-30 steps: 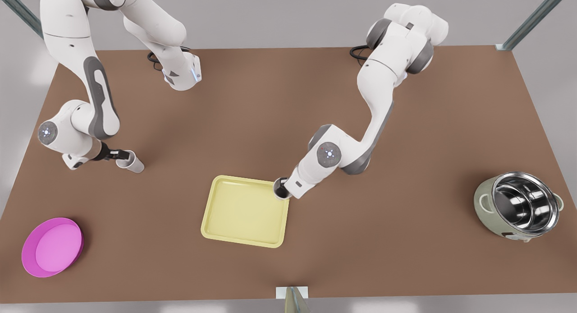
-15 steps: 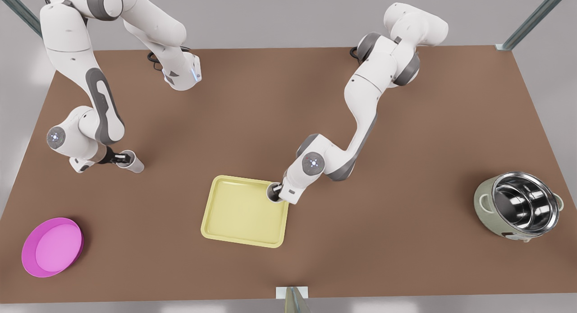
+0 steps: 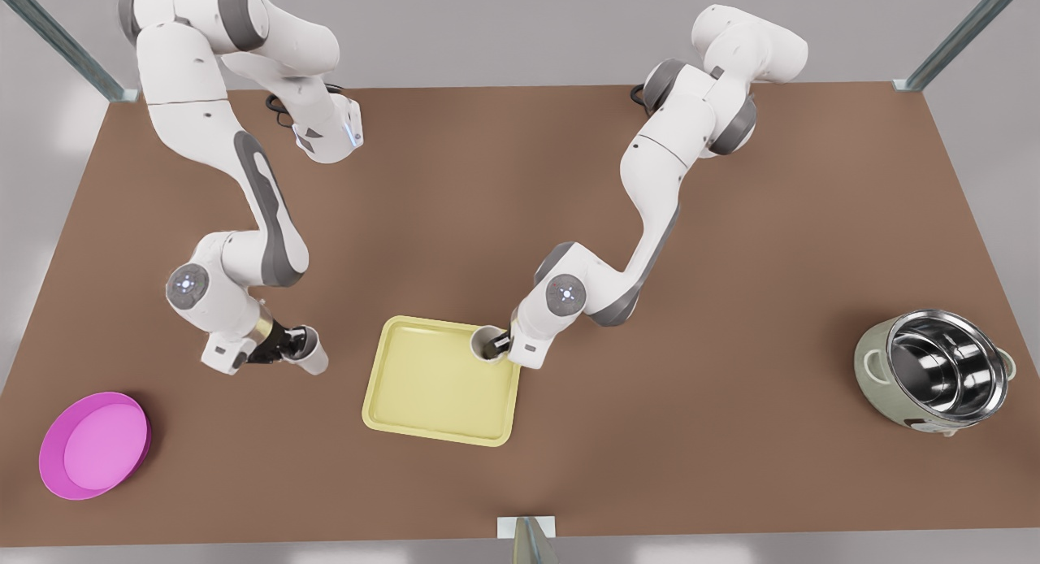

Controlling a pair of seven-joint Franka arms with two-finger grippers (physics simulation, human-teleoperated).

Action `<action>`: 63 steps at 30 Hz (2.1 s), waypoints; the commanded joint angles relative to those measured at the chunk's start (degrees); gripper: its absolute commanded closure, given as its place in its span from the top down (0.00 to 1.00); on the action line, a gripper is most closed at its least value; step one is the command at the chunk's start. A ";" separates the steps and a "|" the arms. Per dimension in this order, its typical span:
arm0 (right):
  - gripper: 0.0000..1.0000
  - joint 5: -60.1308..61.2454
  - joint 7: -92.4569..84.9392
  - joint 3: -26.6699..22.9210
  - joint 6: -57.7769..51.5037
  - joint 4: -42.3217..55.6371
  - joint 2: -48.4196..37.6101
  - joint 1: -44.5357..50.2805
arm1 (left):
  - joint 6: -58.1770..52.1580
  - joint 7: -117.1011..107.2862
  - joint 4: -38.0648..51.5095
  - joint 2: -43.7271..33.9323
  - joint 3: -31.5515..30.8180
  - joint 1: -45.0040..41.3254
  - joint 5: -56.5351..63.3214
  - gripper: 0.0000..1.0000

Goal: Use both arms to respectively pick up the white IKEA cups from the middle-left and middle-right positions, then place the white IKEA cups onto the middle-middle tray, ensuring that the cups remain upright and do not tip over

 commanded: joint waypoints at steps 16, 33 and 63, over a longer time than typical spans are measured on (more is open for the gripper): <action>0.21 0.63 7.72 -0.01 1.42 10.23 11.12 14.44 | -56.05 48.31 -4.88 -31.61 -0.01 27.35 14.96 1.00; 1.00 0.54 7.45 -0.01 1.60 10.75 12.79 14.27 | -48.05 52.97 -27.75 -46.92 -0.10 29.20 12.32 1.00; 1.00 -5.17 16.07 -5.98 -61.07 23.85 -14.90 -3.66 | -50.16 52.89 -27.84 -46.92 -0.28 28.93 10.30 1.00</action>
